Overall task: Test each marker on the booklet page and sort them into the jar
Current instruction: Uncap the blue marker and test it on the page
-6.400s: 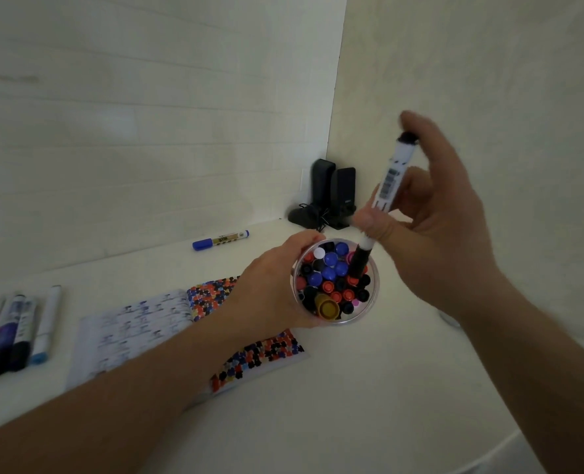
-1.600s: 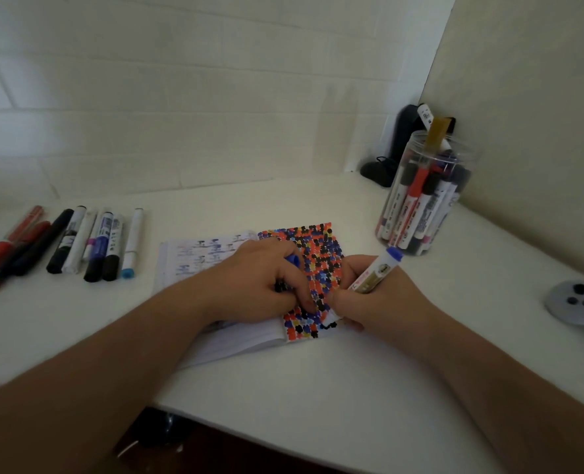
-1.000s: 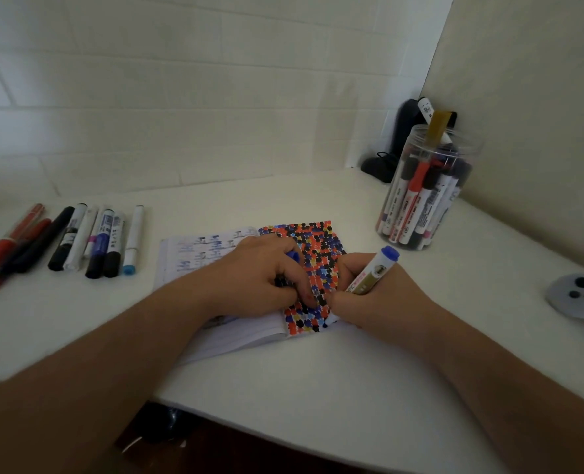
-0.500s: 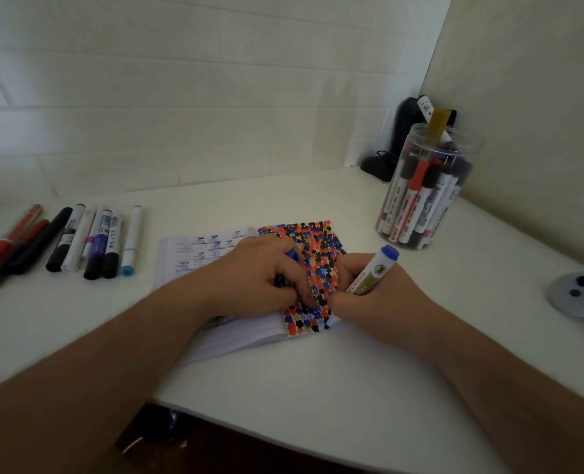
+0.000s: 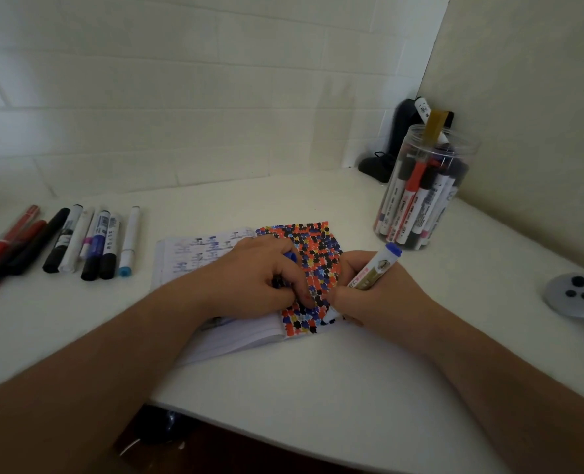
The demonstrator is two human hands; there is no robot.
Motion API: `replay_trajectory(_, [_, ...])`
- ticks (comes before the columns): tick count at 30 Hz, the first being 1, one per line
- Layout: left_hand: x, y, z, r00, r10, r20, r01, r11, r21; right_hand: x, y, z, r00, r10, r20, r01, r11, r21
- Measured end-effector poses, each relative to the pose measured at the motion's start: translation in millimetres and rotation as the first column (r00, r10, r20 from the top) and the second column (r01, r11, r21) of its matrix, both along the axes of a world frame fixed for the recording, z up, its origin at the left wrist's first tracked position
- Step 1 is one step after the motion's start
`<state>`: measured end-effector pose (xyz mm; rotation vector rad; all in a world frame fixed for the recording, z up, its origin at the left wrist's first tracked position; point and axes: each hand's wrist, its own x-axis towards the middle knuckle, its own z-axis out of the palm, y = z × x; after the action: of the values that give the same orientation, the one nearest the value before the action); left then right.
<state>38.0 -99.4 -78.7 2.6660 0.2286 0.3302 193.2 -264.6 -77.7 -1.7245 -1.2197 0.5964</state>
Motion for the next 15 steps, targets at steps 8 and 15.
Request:
replay_trajectory(8, [0,1,-1,1.0,0.006,-0.012,-0.006,1.0,-0.007,0,1,-3,0.998,0.032,0.046,-0.031,0.999,-0.029])
replay_trajectory(15, [-1,1,-1,0.988,0.147,0.051,-0.134,0.97,-0.204,9,2,8,0.952,0.11,-0.287,-0.072,0.987,0.141])
